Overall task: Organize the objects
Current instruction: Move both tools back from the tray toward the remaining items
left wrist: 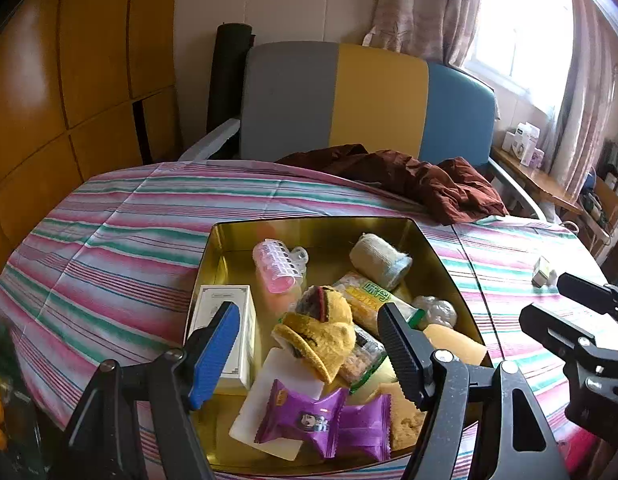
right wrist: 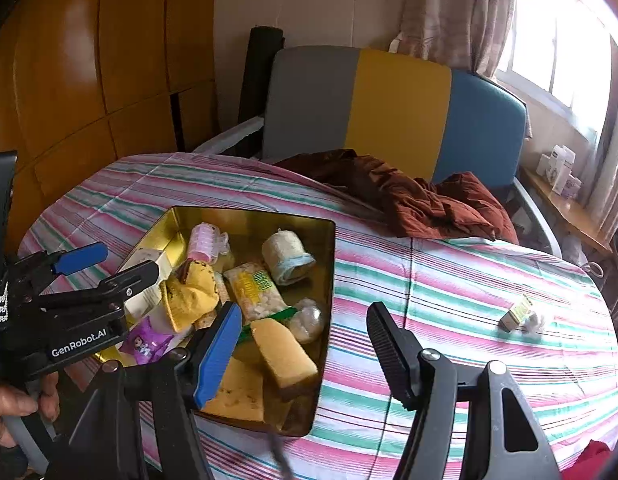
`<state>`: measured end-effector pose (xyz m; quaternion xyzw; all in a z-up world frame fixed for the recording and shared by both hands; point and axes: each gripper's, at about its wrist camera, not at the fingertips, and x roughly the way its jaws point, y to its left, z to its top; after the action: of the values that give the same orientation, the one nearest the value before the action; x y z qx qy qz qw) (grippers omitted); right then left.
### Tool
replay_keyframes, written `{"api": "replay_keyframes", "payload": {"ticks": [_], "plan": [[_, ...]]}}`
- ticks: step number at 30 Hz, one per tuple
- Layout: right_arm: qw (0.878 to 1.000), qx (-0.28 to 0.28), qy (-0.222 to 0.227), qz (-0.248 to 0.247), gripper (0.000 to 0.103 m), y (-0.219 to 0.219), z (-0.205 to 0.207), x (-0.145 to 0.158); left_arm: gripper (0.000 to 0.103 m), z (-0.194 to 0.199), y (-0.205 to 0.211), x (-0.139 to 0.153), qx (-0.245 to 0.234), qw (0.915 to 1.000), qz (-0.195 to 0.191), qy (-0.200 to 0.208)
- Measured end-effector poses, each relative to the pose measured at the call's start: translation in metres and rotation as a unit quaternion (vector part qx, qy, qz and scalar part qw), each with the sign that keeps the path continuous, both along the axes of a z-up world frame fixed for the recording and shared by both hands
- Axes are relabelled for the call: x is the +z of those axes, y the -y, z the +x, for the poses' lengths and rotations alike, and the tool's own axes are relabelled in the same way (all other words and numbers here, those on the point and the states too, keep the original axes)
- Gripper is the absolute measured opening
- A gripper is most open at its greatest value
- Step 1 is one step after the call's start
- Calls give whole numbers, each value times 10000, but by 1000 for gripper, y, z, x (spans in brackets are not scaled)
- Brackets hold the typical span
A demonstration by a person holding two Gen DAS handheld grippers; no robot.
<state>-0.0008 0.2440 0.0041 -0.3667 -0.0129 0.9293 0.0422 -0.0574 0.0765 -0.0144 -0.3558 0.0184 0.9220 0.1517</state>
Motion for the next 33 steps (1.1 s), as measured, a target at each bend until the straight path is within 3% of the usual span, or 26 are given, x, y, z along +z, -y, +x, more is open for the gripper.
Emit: {"api": "replay_keyframes", "payload": {"ticks": [20, 26, 33], "plan": [[9995, -304, 105, -14, 66, -35, -2, -10, 72, -2, -33, -2, -329, 9992, -239, 18], [9925, -922, 582, -552, 66, -111, -11, -29, 75, -5, -56, 1, -600, 9978, -275, -28], [9590, -2441, 931, -1097, 66, -253, -1, -53, 75, -3, -99, 0, -1137, 9931, -297, 20]]}}
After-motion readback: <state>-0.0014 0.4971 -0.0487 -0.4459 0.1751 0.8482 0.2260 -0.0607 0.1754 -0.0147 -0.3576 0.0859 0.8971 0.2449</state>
